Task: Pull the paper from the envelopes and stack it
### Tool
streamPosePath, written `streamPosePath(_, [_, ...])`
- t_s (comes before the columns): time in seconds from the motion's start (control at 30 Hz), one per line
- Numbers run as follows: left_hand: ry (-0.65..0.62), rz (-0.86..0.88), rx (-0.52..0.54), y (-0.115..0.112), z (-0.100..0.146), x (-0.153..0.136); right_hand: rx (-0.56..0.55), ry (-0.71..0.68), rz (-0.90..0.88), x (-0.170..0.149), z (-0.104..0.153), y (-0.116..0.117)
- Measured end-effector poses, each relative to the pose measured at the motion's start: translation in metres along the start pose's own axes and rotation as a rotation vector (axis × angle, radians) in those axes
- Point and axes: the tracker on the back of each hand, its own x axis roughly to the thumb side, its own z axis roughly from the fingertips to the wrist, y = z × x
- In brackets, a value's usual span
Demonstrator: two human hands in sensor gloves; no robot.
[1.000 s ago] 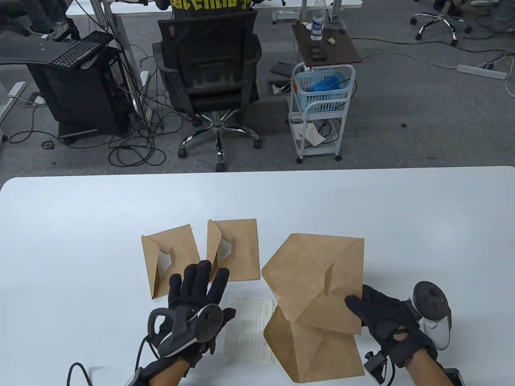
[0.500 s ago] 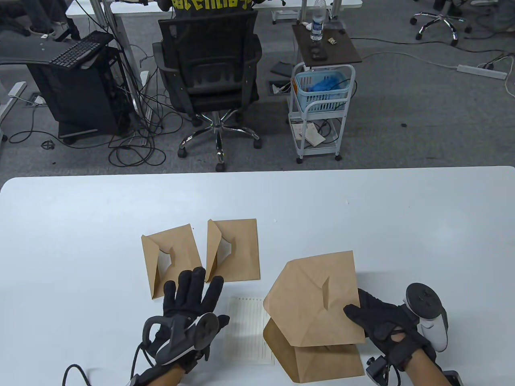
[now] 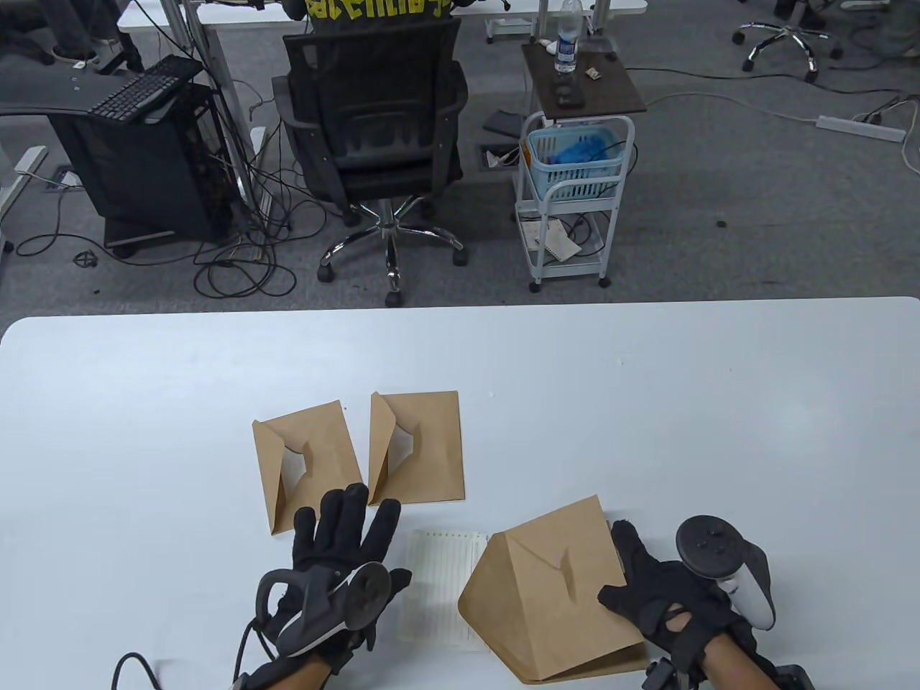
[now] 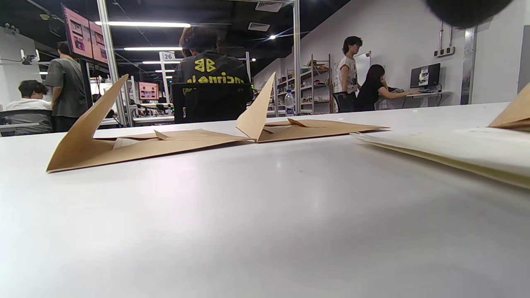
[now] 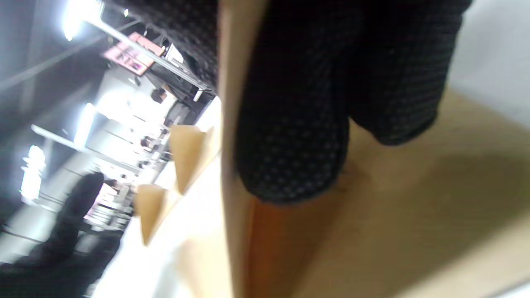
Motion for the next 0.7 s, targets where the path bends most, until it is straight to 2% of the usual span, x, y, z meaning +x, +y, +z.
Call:
streamPosePath(0.23, [-0.004, 0.002, -0.012, 0.000, 0.001, 0.002, -0.032, 0.039, 0.112, -0.006, -0.011, 0.005])
streamPosePath(0.3, [-0.004, 0.007, -0.010, 0.000, 0.001, 0.002, -0.115, 0.029, 0.201, -0.002, -0.009, 0.003])
streamPosePath(0.37, [-0.005, 0.008, -0.012, 0.000, 0.000, 0.003, -0.149, 0.025, 0.277, -0.001, -0.010, 0.001])
streamPosePath(0.57, [-0.008, 0.005, -0.019, -0.001, 0.001, 0.005, -0.224, 0.030, 0.357, -0.001, -0.014, -0.006])
streamPosePath(0.7, [-0.010, 0.007, -0.021, -0.001, 0.000, 0.007, -0.238, 0.045, 0.502, 0.001, -0.017, -0.003])
